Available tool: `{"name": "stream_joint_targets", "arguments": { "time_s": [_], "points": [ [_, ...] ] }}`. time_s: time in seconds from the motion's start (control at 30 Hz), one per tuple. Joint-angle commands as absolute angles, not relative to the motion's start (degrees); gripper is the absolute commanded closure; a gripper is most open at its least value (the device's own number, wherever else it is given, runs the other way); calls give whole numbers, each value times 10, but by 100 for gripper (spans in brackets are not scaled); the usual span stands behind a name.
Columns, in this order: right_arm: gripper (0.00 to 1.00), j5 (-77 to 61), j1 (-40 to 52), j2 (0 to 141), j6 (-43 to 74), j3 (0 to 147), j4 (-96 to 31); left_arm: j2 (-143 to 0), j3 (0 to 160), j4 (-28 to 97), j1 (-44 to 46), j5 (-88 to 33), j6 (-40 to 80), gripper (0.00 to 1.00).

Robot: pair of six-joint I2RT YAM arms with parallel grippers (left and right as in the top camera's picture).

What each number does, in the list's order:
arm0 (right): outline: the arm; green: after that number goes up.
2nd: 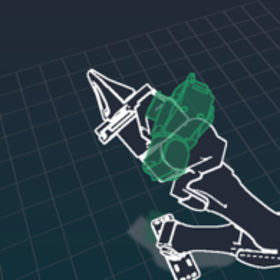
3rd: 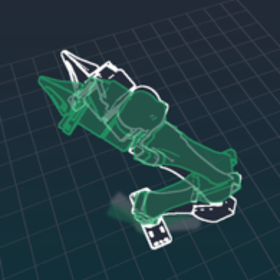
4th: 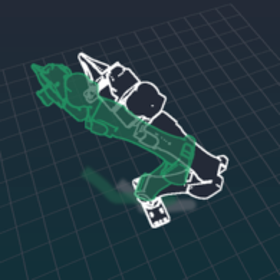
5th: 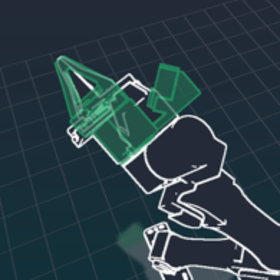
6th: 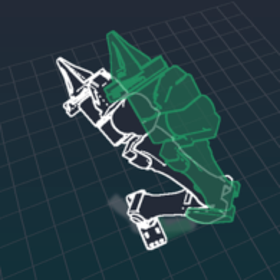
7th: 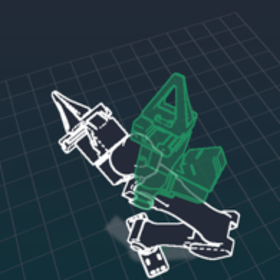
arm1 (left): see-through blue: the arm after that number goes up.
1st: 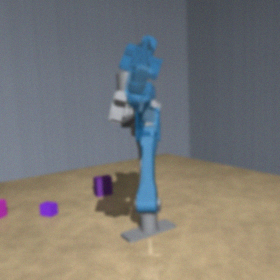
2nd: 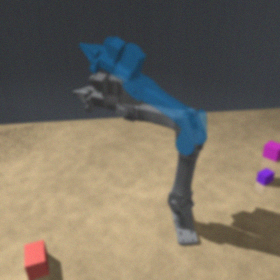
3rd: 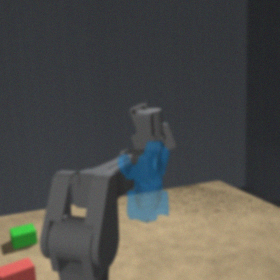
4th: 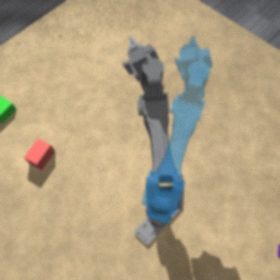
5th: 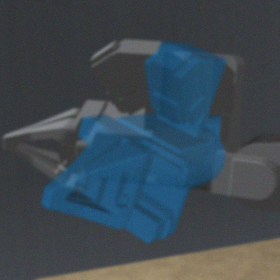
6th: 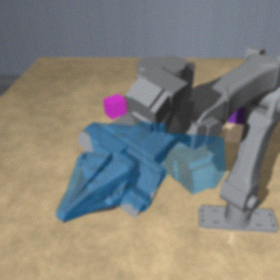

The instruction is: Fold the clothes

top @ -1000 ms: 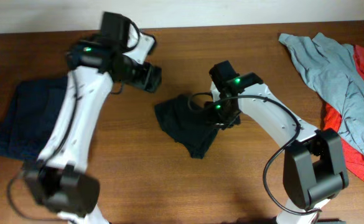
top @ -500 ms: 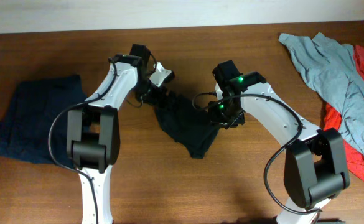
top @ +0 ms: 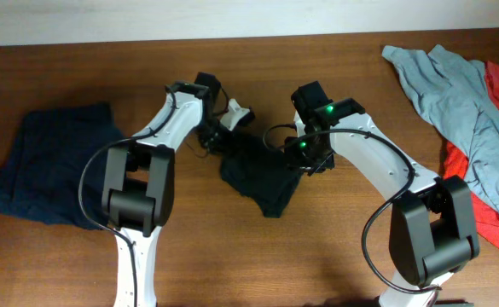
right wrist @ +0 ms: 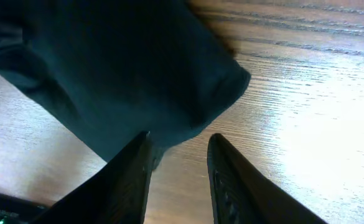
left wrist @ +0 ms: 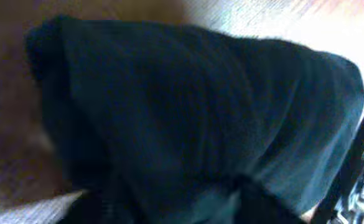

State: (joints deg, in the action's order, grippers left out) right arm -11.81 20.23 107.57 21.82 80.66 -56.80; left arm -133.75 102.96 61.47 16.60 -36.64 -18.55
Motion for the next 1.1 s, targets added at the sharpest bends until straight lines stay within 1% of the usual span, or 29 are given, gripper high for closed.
{"name": "stream_joint_targets", "arguments": {
  "time_s": [0.0, 0.03, 0.07, 0.1, 0.3, 0.4, 0.53, 0.7, 0.87, 0.9, 1.07],
  "points": [
    [67, -111, 202, 1072, 212, 805, -567, -1351, 1006, 613, 166, -377, -190, 72],
    [67, -111, 202, 1072, 212, 805, -567, -1351, 1005, 613, 166, -377, -190, 82],
    [67, -111, 202, 1072, 212, 805, -567, -1350, 1005, 615, 166, -377, -190, 89],
    [67, -111, 202, 1072, 212, 805, -568, -1350, 1005, 618, 166, -378, -190, 100],
    [68, -91, 202, 1072, 212, 805, -584, -1325, 1006, 651, 146, -377, -179, 99],
    [68, -81, 202, 1072, 212, 805, -594, -1252, 1006, 652, 113, -377, -151, 99],
    [68, -81, 202, 1072, 212, 805, -593, -1161, 1006, 659, 76, -320, -113, 99],
    [68, -80, 202, 1072, 212, 805, -592, -1098, 1006, 683, 31, -269, -112, 99],
    [68, -71, 202, 1072, 212, 805, -594, -1087, 1006, 709, -45, -267, -97, 99],
    [68, -68, 202, 1072, 212, 805, -594, -1087, 1005, 712, -80, -267, -97, 99],
    [67, -68, 202, 1072, 213, 805, -591, -1088, 1005, 685, -186, -258, -129, 100]
  ]
}}
